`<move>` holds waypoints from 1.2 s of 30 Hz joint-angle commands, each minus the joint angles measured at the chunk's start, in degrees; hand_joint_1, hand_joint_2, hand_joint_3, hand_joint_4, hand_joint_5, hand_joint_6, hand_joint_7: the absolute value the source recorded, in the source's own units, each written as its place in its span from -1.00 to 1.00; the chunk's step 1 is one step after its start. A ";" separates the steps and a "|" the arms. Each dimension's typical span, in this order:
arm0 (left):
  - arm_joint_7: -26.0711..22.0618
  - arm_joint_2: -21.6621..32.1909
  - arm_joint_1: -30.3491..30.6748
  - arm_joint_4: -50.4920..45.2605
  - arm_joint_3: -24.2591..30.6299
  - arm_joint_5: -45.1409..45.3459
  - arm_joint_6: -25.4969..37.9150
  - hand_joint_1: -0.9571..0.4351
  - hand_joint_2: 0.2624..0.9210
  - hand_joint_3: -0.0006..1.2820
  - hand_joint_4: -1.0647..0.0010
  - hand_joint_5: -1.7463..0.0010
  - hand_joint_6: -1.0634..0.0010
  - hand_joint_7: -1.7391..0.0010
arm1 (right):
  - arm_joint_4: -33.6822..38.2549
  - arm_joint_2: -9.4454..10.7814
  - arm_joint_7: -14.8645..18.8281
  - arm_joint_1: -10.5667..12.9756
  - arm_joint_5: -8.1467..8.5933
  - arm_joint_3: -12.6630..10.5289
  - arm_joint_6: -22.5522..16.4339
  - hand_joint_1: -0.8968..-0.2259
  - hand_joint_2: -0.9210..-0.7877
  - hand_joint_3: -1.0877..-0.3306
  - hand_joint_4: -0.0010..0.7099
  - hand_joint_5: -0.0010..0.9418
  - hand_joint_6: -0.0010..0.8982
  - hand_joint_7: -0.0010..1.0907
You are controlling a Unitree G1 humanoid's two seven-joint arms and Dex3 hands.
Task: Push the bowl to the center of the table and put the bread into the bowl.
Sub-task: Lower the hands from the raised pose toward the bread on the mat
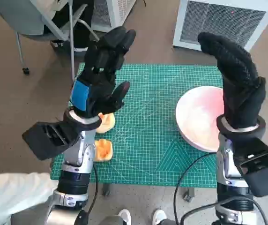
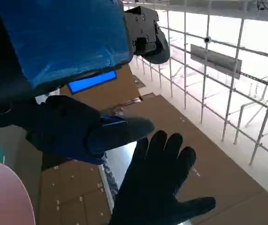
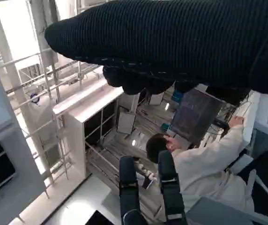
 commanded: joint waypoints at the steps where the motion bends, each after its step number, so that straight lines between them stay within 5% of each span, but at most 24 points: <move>1: 0.01 0.42 -0.38 0.02 0.03 0.73 -0.87 -0.28 1.00 -0.21 1.00 0.60 1.00 0.27 | 0.88 0.19 0.62 1.51 0.49 0.03 -0.18 -0.07 -1.00 0.02 -0.18 -1.00 -0.94 0.30; 23: 0.07 0.33 -0.63 0.31 0.09 0.88 -0.80 -0.27 1.00 -0.22 1.00 0.60 1.00 0.27 | 1.74 -0.71 0.74 2.73 -0.01 -0.31 -1.45 -0.04 -1.00 -0.02 -0.16 -0.99 -0.95 0.30; 29: 0.21 0.29 -0.43 0.01 0.03 0.98 -0.74 -0.27 1.00 -0.22 1.00 0.59 1.00 0.27 | 2.52 -3.03 2.44 4.33 2.40 -2.69 -2.50 -0.02 -1.00 -0.03 -0.16 -0.99 -0.95 0.30; 36: 0.16 0.47 -0.11 -0.32 0.21 0.76 -0.58 -0.27 1.00 -0.22 1.00 0.59 1.00 0.27 | 8.42 -7.34 4.34 6.40 6.70 -9.08 -5.87 -0.01 -1.00 0.00 -0.16 -1.00 -0.87 0.15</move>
